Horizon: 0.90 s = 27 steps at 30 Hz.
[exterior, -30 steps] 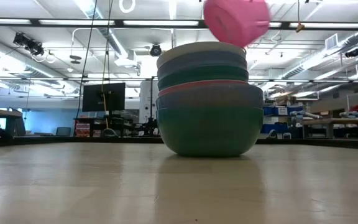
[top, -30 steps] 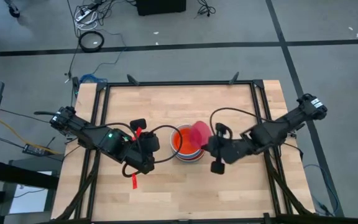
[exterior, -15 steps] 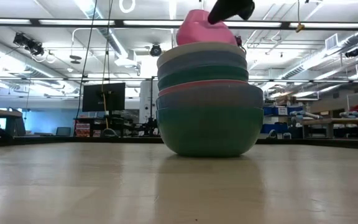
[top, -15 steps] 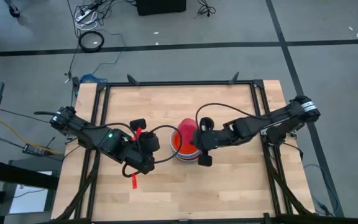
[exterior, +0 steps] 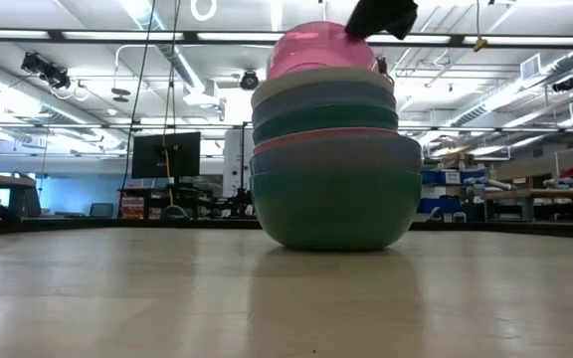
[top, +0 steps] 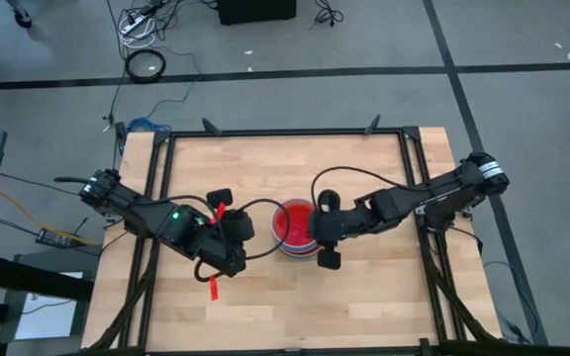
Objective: Nest bowls inside each other
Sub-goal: Stack the red bowl on top of the orange bowl, then return to Home Position
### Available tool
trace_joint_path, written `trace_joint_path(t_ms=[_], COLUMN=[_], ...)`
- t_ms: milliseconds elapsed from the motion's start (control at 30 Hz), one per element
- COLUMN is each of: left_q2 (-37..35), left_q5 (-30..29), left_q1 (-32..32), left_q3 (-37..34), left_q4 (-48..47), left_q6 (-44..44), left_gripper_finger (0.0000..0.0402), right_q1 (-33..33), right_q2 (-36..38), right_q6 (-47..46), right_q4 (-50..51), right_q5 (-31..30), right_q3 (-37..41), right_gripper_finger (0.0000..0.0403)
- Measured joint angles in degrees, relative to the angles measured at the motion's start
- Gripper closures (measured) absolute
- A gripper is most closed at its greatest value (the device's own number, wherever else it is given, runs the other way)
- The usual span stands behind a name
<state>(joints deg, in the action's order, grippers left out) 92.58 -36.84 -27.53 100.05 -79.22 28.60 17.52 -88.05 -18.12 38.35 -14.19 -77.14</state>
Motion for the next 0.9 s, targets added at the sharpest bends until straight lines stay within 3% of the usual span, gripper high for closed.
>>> trace_joint_path(t_ms=[233,467,633,733,800,900], left_q2=[0.00,0.00,0.00,0.00,-0.01,-1.36], left_q5=[0.00,0.00,0.21,0.48,0.23,-1.34], left_q1=[0.00,-0.02,-0.21,-0.69,-1.22,-2.99], left_q3=[0.00,0.00,0.00,0.00,-0.13,-1.80], left_q4=[0.01,0.02,-0.86,-6.92,-11.50,-9.85], left_q6=[0.17,0.21,0.64,4.89,9.18,10.27], left_gripper_finger=[0.0294,0.0294,0.0294,0.0293,0.0293,0.0293], right_q1=[0.05,2.13,6.42,9.79,11.42,13.36], right_q2=[0.02,0.02,2.38,5.18,7.32,10.58], right_q6=[-1.78,-0.83,-0.27,-2.67,-5.77,-11.08], right_q4=[0.46,-6.05,-5.26,-2.23,0.57,6.06], right_q5=[-0.81,-2.65,-15.64,-25.20,-29.31,-32.82], right_q3=[0.00,0.00,0.00,0.00,0.00,0.00], right_gripper_finger=[0.0308,0.0298,0.0302,0.0303,0.0303,0.0303])
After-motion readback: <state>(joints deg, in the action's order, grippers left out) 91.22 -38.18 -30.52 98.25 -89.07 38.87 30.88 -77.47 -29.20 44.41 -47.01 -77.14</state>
